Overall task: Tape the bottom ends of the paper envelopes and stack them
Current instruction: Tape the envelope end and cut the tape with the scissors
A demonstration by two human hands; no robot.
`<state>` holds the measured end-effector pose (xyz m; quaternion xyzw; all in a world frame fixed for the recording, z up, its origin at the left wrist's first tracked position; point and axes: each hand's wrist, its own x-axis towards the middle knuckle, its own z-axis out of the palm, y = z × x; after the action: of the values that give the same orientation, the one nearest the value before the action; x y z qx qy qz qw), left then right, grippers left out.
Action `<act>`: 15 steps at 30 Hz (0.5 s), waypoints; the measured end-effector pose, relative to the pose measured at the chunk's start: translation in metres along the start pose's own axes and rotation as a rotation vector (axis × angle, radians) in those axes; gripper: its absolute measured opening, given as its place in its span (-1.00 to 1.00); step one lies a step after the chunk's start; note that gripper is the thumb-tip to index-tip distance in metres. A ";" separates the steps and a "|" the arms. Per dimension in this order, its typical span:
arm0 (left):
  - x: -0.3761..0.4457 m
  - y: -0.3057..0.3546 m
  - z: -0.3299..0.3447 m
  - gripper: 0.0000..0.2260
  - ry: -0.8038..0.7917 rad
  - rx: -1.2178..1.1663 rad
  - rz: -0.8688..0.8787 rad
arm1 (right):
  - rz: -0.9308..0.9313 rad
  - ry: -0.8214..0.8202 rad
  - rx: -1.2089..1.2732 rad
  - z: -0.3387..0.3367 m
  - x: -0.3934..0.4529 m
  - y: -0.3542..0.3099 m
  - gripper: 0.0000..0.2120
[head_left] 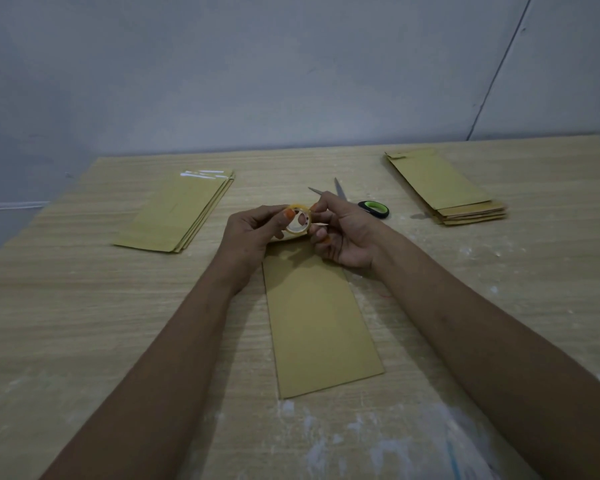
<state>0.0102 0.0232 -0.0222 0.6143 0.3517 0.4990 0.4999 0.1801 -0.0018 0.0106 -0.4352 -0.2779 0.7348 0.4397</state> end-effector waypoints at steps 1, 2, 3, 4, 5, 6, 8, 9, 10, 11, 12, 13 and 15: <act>0.000 0.000 0.000 -0.83 0.001 0.007 0.003 | 0.000 -0.004 0.007 0.000 0.000 0.000 -0.88; 0.000 0.000 0.000 -0.83 0.000 0.015 0.008 | 0.000 -0.006 0.004 0.000 0.000 0.000 -0.87; 0.000 0.000 0.000 -0.82 0.000 0.024 0.014 | 0.001 -0.004 -0.009 0.001 -0.001 -0.001 -0.84; 0.000 0.000 0.000 -0.82 -0.001 0.031 0.020 | 0.002 -0.001 -0.027 0.001 -0.001 -0.001 -0.83; 0.000 0.000 0.000 -0.82 -0.003 0.036 0.026 | 0.003 0.002 -0.042 0.002 -0.001 -0.001 -0.82; 0.000 0.001 0.001 -0.82 -0.006 0.037 0.030 | 0.001 0.005 -0.050 0.003 -0.001 -0.001 -0.82; -0.001 0.001 0.001 -0.82 -0.008 0.033 0.029 | -0.003 0.011 -0.046 0.003 -0.002 -0.001 -0.82; -0.001 0.001 0.000 -0.82 -0.008 0.029 0.028 | -0.003 0.011 -0.043 0.003 -0.002 -0.002 -0.81; -0.001 0.001 0.000 -0.82 -0.010 0.024 0.027 | -0.003 0.011 -0.042 0.003 -0.003 -0.002 -0.80; -0.001 0.001 0.001 -0.82 -0.011 0.020 0.024 | -0.004 0.010 -0.045 0.003 -0.003 -0.002 -0.79; -0.001 0.001 0.001 -0.83 -0.012 0.017 0.021 | -0.006 0.008 -0.049 0.003 -0.003 -0.002 -0.77; -0.002 0.001 0.001 -0.83 -0.010 0.018 0.021 | -0.008 0.006 -0.052 0.003 -0.002 -0.002 -0.72; -0.002 0.002 0.001 -0.83 -0.006 0.028 0.028 | -0.017 0.004 -0.052 0.001 -0.001 -0.001 -0.61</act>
<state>0.0107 0.0208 -0.0211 0.6278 0.3483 0.4991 0.4852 0.1792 -0.0023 0.0121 -0.4457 -0.2995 0.7228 0.4351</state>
